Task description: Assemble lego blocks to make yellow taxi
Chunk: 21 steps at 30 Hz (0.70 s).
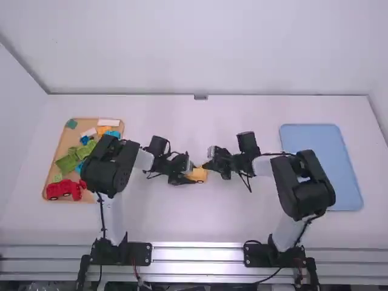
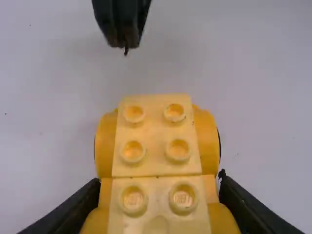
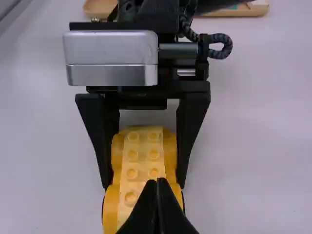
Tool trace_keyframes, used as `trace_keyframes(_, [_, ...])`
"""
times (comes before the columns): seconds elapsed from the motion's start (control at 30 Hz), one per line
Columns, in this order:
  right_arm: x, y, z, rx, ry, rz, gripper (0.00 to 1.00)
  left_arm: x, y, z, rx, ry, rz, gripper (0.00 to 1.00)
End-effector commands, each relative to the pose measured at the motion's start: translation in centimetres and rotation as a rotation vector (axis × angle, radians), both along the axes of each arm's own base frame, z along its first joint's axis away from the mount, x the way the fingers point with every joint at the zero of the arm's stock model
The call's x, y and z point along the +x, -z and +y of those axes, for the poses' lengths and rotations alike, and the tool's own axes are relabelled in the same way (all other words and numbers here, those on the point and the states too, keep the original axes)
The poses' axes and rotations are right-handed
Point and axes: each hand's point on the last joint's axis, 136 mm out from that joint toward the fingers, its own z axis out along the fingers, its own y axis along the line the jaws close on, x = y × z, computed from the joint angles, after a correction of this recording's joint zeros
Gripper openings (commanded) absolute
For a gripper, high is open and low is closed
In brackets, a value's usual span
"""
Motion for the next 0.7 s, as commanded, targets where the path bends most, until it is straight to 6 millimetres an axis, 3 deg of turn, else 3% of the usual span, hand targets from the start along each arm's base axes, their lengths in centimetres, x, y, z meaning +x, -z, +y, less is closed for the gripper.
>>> trace_keyframes(0.0, [-0.7, -0.3, 0.8, -0.008, -0.018, 0.001, 0.00, -0.7, 0.8, 0.0, 0.014, 0.011, 0.013, 0.43])
trace_keyframes(0.2, [-1.3, 3.0, 1.4, -0.144, 0.036, 0.077, 0.00, -0.7, 0.8, 0.0, 0.015, 0.012, 0.013, 0.43])
trace_keyframes(0.37, [-2.2, 5.4, 0.1, -0.311, 0.090, 0.179, 0.00, -0.7, 0.8, 0.0, 0.015, 0.012, 0.013, 0.42])
trace_keyframes(0.57, [-2.6, 5.2, -0.3, -0.338, 0.073, 0.221, 0.00, -0.7, 0.9, 0.0, 0.014, 0.012, 0.014, 0.42])
trace_keyframes(0.67, [-3.1, 2.9, 1.0, -0.197, -0.068, 0.135, 0.00, -0.7, 0.9, 0.0, 0.016, 0.011, 0.017, 0.41])
